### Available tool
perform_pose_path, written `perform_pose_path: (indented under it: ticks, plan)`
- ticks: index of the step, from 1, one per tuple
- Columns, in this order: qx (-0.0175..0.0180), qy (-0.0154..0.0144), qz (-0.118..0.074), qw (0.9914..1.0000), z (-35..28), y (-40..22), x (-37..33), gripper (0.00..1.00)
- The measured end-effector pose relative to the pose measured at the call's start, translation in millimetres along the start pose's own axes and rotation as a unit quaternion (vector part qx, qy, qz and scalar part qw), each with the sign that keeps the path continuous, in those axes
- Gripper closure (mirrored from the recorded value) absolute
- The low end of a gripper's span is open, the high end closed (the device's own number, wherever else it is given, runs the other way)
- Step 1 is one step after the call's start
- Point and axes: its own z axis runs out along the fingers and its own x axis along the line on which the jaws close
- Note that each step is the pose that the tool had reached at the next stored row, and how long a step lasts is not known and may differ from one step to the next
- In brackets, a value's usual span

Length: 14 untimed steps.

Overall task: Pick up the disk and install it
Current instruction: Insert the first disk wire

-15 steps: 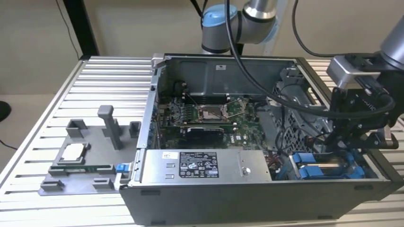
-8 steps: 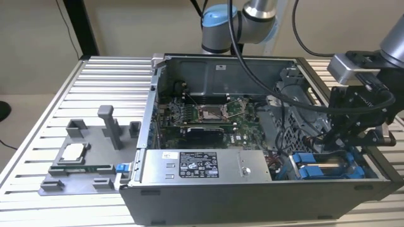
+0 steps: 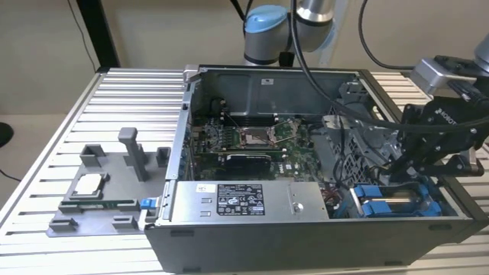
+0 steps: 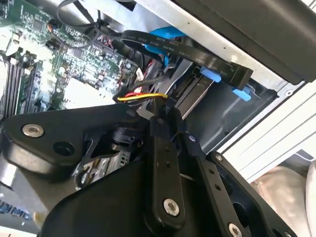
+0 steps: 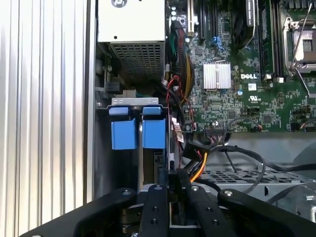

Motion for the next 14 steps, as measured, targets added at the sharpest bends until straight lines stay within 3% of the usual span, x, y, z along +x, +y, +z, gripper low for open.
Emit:
perform_pose_path:
  ticks: [2, 5, 14]
  plan:
    - [-0.0082, 0.0006, 0.000, 0.99997, -0.9, -5.0, -0.3, 1.00]
    - [-0.0171, 0.0011, 0.000, 0.99985, -2.2, -11.8, -0.6, 1.00]
    - [-0.0177, 0.0011, 0.000, 0.99984, -2.7, -15.0, -0.7, 1.00]
